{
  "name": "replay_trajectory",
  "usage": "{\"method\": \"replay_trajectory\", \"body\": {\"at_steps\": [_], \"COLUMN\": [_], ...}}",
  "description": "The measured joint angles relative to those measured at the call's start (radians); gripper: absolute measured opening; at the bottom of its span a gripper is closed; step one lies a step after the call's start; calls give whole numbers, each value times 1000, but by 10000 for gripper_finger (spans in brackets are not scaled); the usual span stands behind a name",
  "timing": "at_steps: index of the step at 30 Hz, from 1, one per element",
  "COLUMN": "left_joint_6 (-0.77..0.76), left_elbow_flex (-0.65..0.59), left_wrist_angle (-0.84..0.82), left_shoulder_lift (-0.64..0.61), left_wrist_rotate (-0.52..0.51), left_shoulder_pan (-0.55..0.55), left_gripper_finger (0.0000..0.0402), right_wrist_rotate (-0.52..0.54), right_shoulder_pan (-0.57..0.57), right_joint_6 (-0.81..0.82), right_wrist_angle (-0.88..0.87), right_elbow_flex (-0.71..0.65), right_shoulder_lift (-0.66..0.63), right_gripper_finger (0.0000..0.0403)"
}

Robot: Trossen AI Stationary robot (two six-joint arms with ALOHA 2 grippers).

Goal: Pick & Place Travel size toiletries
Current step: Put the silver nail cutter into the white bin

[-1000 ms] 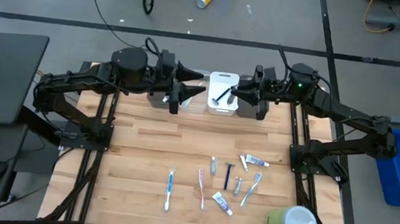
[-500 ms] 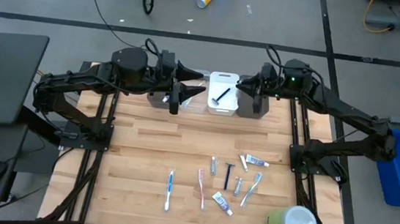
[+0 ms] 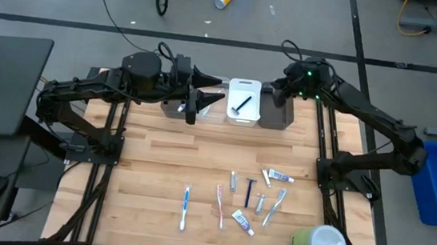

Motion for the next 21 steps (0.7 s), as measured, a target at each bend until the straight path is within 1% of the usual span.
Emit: {"method": "replay_trajectory", "body": {"at_steps": [7,10,13,21], "left_joint_6": [-2,-1,-2,-2], "left_elbow_flex": [0,0,0,0], "left_wrist_angle": [0,0,0,0], "left_shoulder_lift": [0,0,0,0], "left_wrist_rotate": [0,0,0,0], "left_shoulder_pan": [0,0,0,0], "left_gripper_finger": [232,232,232,232], "right_wrist_rotate": [1,43,78,87], "right_shoulder_pan": [-45,-59,-74,-96], "right_joint_6": [32,45,66,143], "right_wrist_angle": [-25,-54,-86,-116], "right_elbow_flex": [0,0,0,0], "right_shoulder_lift": [66,99,146,280], "right_gripper_finger": [59,59,59,59]}}
